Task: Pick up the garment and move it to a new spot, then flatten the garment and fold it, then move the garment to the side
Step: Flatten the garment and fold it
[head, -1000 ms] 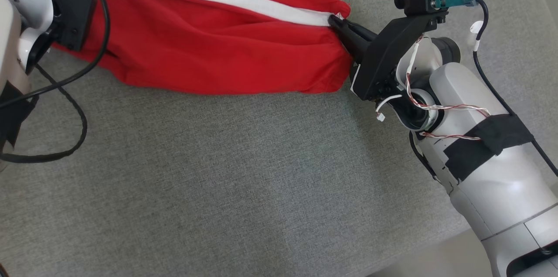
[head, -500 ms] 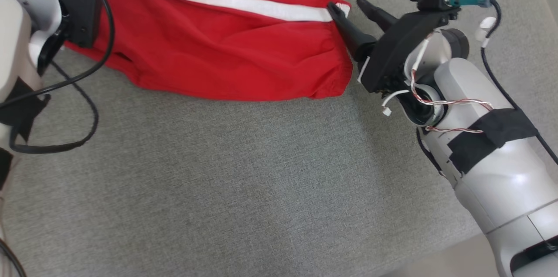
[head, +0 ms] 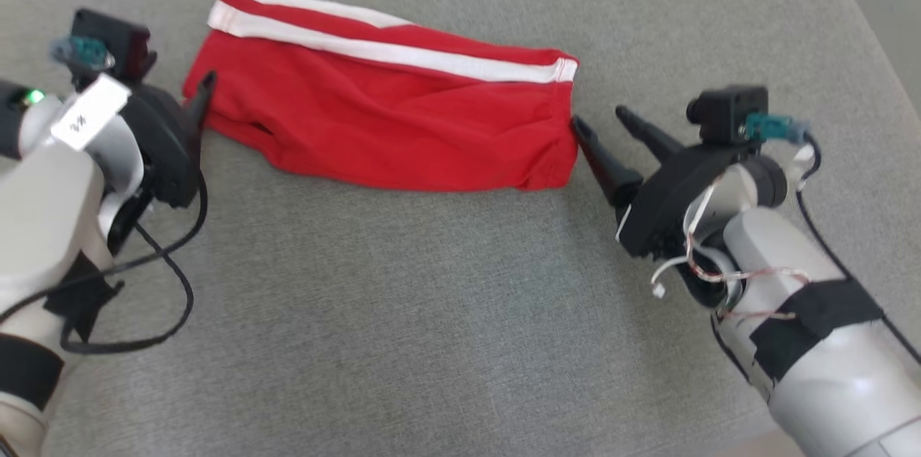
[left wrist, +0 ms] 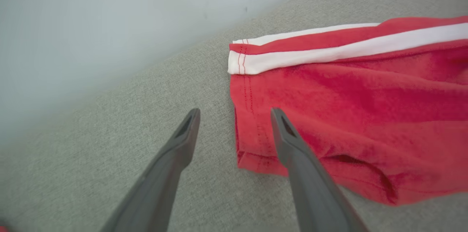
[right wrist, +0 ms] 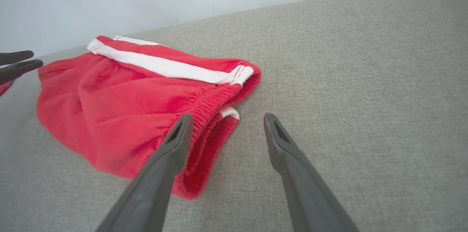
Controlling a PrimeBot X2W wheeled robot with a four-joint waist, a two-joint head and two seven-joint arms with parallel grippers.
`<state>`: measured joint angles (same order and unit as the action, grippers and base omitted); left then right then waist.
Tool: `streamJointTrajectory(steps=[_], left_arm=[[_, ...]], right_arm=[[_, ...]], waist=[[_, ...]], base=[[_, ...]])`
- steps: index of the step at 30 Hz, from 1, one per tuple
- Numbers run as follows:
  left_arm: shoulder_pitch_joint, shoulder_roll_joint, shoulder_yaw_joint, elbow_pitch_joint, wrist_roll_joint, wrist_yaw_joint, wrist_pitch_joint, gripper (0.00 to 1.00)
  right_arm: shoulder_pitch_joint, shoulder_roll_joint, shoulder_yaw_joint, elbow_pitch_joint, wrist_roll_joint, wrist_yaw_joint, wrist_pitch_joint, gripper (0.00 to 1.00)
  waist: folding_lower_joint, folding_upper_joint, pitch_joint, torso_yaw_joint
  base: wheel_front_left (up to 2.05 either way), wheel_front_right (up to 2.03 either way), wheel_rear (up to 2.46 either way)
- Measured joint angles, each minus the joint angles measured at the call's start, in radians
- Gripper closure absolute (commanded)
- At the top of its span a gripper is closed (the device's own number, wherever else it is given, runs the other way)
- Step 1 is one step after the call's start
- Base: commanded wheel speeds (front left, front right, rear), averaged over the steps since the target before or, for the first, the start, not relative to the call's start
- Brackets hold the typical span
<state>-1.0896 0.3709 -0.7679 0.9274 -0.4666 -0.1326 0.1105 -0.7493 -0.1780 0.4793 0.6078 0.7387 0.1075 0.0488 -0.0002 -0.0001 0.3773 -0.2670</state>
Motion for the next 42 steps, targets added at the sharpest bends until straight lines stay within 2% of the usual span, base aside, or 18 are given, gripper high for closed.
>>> streamJointTrajectory(steps=[10,19,33,34,35,36,37,38,42], left_arm=[[0.069,-0.002,-0.001,-0.015,-0.051,0.0,-0.041,0.0],[0.079,-0.016,-0.022,-0.015,-0.053,0.0,-0.035,0.0],[0.01,-0.055,-0.029,0.06,-0.043,0.002,-0.005,0.0],[0.004,-0.058,-0.028,0.068,-0.044,0.002,-0.003,0.52],[-0.003,-0.062,-0.027,0.077,-0.046,0.002,0.004,0.78],[-0.007,-0.066,-0.026,0.083,-0.048,0.002,0.005,1.0],[-0.007,-0.07,-0.026,0.087,-0.049,0.001,0.005,1.0],[-0.008,-0.075,-0.025,0.091,-0.049,0.001,0.005,1.0],[-0.017,-0.098,-0.036,0.107,-0.048,0.001,0.006,1.0]], right_arm=[[0.068,0.005,0.011,-0.054,0.0,0.0,-0.017,0.0],[0.064,0.006,0.045,-0.067,-0.049,-0.038,-0.012,0.0],[0.025,0.035,0.096,-0.075,-0.082,-0.052,0.014,0.0],[0.025,0.035,0.097,-0.074,-0.083,-0.052,0.014,0.0],[0.025,0.035,0.097,-0.073,-0.084,-0.052,0.016,0.0],[0.024,0.035,0.099,-0.071,-0.085,-0.052,0.021,0.67],[0.023,0.035,0.099,-0.07,-0.085,-0.052,0.022,0.95],[0.023,0.034,0.099,-0.07,-0.085,-0.052,0.022,1.0],[0.023,0.025,0.097,-0.062,-0.085,-0.05,0.021,1.0]], waist=[[-0.0001,-0.0001,-0.043,0.024],[0.0001,0.0,-0.006,0.019],[0.0001,0.0,0.058,0.014],[0.0002,0.0,0.061,0.014],[0.0002,0.0,0.064,0.014],[0.0001,0.0,0.066,0.015],[0.0001,0.0,0.067,0.016],[0.0001,0.0,0.067,0.016],[0.0002,0.0002,0.061,0.024]], base=[[0.0,0.0,0.0],[0.0,0.0,0.0],[0.0,0.0,0.0],[0.0,0.0,0.0],[0.0,0.0,0.0],[0.0,0.0,0.0],[0.0,0.0,0.0],[0.0,0.0,0.0],[0.0,0.0,0.0]])
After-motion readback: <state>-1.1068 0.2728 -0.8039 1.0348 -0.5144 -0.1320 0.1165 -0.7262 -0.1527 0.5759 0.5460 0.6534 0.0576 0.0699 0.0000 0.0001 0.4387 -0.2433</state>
